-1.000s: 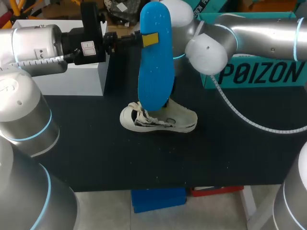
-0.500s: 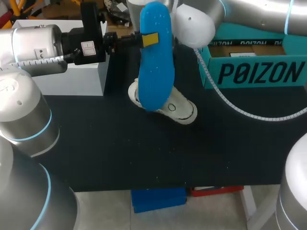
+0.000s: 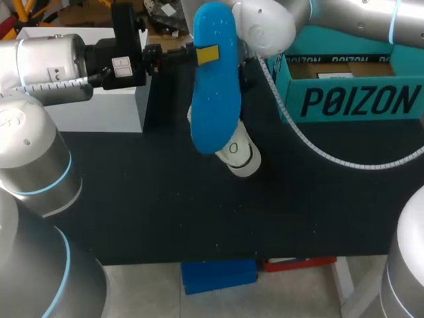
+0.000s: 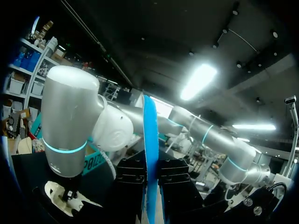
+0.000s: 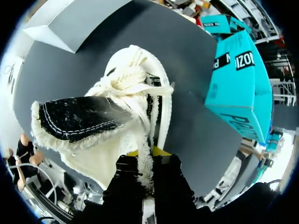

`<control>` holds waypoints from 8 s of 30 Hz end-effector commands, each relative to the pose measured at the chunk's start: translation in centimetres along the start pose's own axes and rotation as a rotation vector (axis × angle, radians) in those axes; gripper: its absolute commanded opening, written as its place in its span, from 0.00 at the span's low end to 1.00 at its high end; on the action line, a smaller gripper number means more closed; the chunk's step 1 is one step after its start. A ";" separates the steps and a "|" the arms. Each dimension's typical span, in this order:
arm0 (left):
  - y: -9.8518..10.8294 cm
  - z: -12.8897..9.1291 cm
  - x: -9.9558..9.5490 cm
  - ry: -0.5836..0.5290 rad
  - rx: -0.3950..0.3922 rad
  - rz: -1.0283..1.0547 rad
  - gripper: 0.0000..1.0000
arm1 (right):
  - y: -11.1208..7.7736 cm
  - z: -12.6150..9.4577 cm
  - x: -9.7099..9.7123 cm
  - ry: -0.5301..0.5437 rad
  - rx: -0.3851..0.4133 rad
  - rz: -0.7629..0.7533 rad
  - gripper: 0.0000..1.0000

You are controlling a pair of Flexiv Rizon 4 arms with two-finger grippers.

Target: Take the shoe out of the shoebox, open the shoe tongue, remove and reinsert the insole, then place the shoe into the shoebox

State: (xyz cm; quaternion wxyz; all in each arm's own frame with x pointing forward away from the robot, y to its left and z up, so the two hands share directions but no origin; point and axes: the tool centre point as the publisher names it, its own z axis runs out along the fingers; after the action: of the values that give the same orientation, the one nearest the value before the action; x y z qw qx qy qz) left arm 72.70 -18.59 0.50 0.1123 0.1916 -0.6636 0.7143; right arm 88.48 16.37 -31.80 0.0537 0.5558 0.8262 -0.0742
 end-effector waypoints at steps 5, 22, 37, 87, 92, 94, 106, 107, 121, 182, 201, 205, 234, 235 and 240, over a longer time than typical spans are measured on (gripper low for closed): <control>0.0 0.0 0.1 -0.003 -0.004 -0.001 0.00 | 0.1 2.4 0.4 0.141 -0.037 0.705 0.00; 0.0 0.0 0.1 -0.003 -0.004 -0.001 0.00 | 0.8 6.0 0.7 0.126 -0.123 0.579 0.00; 0.0 0.0 0.1 -0.003 -0.004 -0.001 0.00 | 0.6 7.7 -0.3 0.159 -0.155 0.423 0.00; 0.0 0.0 0.1 -0.003 -0.004 -0.001 0.00 | -6.5 -2.7 -5.4 1.257 -0.414 0.577 1.00; 0.0 0.0 0.1 -0.003 -0.004 -0.001 0.00 | -6.2 -3.9 -5.5 1.411 -0.426 0.535 1.00; 0.0 0.0 0.1 -0.003 -0.004 -0.001 0.00 | -6.0 -4.3 -5.4 1.460 -0.428 0.514 1.00; 0.0 0.0 0.1 -0.003 -0.004 -0.001 0.00 | -5.4 -6.3 -4.7 1.568 -0.422 0.444 1.00; 0.0 0.0 0.1 -0.003 -0.004 -0.001 0.00 | -5.3 -6.4 -4.7 1.586 -0.423 0.438 1.00; 0.0 0.0 0.1 -0.003 -0.004 -0.001 0.00 | -5.0 -6.6 -4.0 1.586 -0.420 0.454 1.00; 17.7 2.3 -9.6 0.358 0.106 1.355 0.00 | -5.0 -6.6 -4.0 1.586 -0.420 0.454 1.00; 18.5 2.4 -13.2 0.474 0.070 1.634 0.00 | -5.0 -6.6 -4.0 1.586 -0.420 0.454 1.00; 18.5 2.4 -13.2 0.474 0.070 1.634 0.00 | -5.0 -6.6 -4.0 1.586 -0.420 0.454 1.00; 24.6 2.0 -16.2 0.382 0.134 2.166 0.00 | -5.0 -6.6 -4.0 1.586 -0.420 0.454 1.00; 24.5 2.0 -16.5 0.378 0.133 2.161 0.00 | -5.0 -6.6 -4.0 1.586 -0.420 0.454 1.00; 24.2 2.2 -17.4 0.343 0.081 2.135 0.00 | -5.0 -6.6 -4.0 1.586 -0.420 0.454 1.00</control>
State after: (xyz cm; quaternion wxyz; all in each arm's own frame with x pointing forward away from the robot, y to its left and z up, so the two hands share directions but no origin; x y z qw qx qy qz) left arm 78.69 -20.97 -28.79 -0.4842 -0.5866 -0.4330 0.4837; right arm 85.34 11.95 -24.20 -0.4265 0.5733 0.4853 0.5039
